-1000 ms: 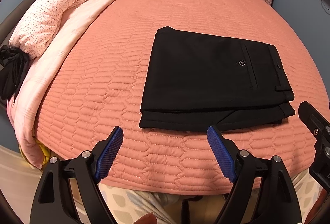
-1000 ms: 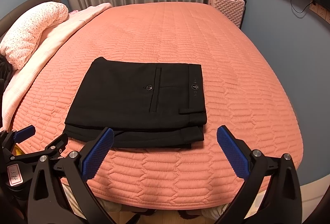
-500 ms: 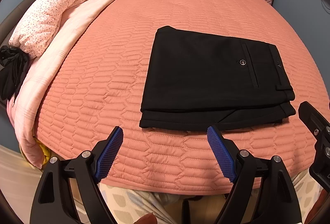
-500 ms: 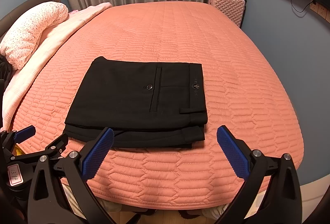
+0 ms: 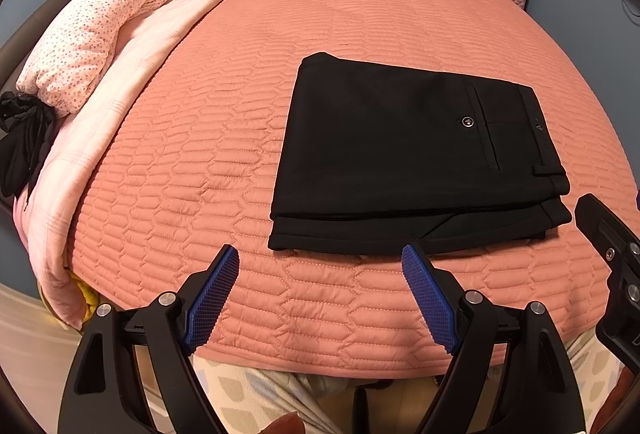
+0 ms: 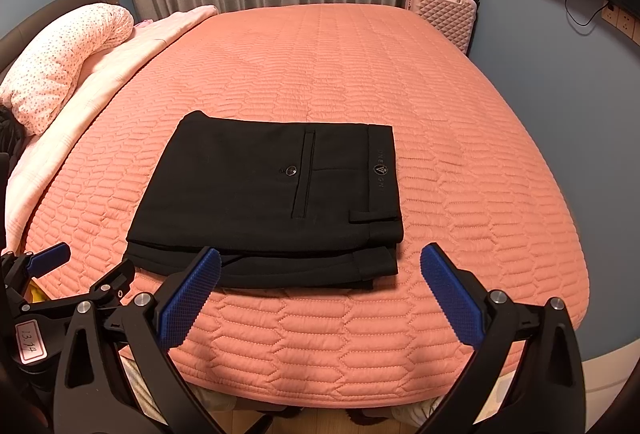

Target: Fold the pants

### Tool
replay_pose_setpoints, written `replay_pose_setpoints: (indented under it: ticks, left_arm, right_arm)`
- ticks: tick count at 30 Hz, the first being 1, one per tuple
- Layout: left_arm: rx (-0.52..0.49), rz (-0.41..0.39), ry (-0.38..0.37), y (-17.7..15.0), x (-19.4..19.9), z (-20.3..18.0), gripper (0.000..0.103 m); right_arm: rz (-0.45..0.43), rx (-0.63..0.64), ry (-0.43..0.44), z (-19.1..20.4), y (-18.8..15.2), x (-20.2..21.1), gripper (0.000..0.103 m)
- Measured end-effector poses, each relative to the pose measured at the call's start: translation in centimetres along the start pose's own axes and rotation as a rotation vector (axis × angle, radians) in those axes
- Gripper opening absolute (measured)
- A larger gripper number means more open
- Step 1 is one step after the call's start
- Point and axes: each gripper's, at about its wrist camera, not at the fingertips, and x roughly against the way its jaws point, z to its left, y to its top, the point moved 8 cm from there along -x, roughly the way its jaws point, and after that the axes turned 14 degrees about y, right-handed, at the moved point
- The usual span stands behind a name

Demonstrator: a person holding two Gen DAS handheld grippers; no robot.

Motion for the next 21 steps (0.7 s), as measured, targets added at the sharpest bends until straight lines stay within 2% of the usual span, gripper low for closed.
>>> replay_pose_setpoints:
  ticks: [21]
  left_arm:
    - [-0.009,-0.009,-0.021,-0.02,0.14,-0.44,0.081]
  right_arm:
    - [0.004,-0.009,-0.002,-0.26,-0.04,-0.20,0.098]
